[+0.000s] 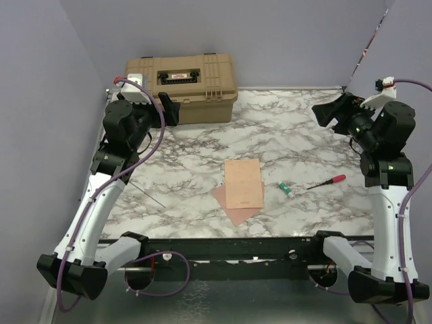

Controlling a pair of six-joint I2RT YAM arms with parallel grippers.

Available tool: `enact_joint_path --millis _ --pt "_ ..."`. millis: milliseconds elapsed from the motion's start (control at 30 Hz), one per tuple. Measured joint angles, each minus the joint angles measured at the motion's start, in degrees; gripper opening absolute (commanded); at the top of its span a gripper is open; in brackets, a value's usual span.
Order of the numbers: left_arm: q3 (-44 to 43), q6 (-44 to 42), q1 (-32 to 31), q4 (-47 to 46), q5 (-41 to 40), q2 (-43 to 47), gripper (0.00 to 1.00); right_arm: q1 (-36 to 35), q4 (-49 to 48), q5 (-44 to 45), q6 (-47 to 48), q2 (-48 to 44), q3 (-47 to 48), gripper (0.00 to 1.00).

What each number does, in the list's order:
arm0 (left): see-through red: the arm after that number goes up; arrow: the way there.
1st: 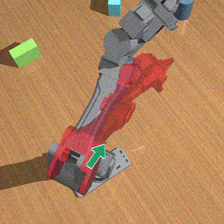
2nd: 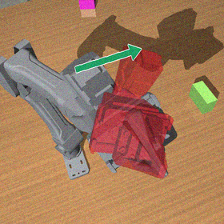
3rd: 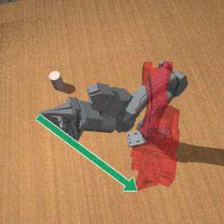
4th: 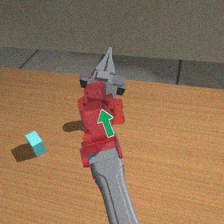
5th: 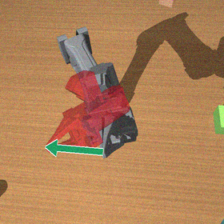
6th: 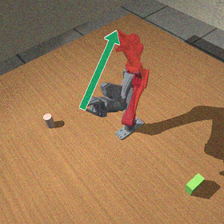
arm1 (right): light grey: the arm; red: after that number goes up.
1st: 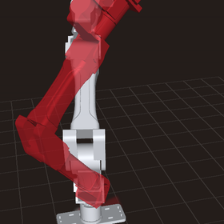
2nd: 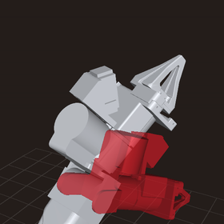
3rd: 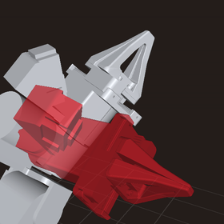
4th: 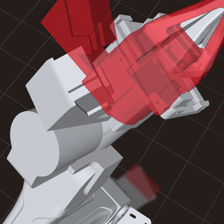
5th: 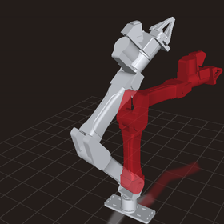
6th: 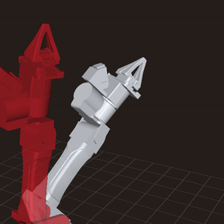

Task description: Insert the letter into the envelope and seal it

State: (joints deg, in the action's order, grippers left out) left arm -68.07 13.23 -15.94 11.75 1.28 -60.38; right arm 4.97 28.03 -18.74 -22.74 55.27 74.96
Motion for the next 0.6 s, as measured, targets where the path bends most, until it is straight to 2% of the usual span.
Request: enact_joint_path --millis 433,600 --pt "0.5 7.6 0.0 -2.2 2.1 3.0 0.99 0.0 2.0 -1.8 -0.9 0.4 -4.7 0.82" --pt "3.1 8.6 0.0 -7.5 11.2 4.3 0.99 0.0 1.2 -4.7 -3.0 0.9 -10.4 0.84"
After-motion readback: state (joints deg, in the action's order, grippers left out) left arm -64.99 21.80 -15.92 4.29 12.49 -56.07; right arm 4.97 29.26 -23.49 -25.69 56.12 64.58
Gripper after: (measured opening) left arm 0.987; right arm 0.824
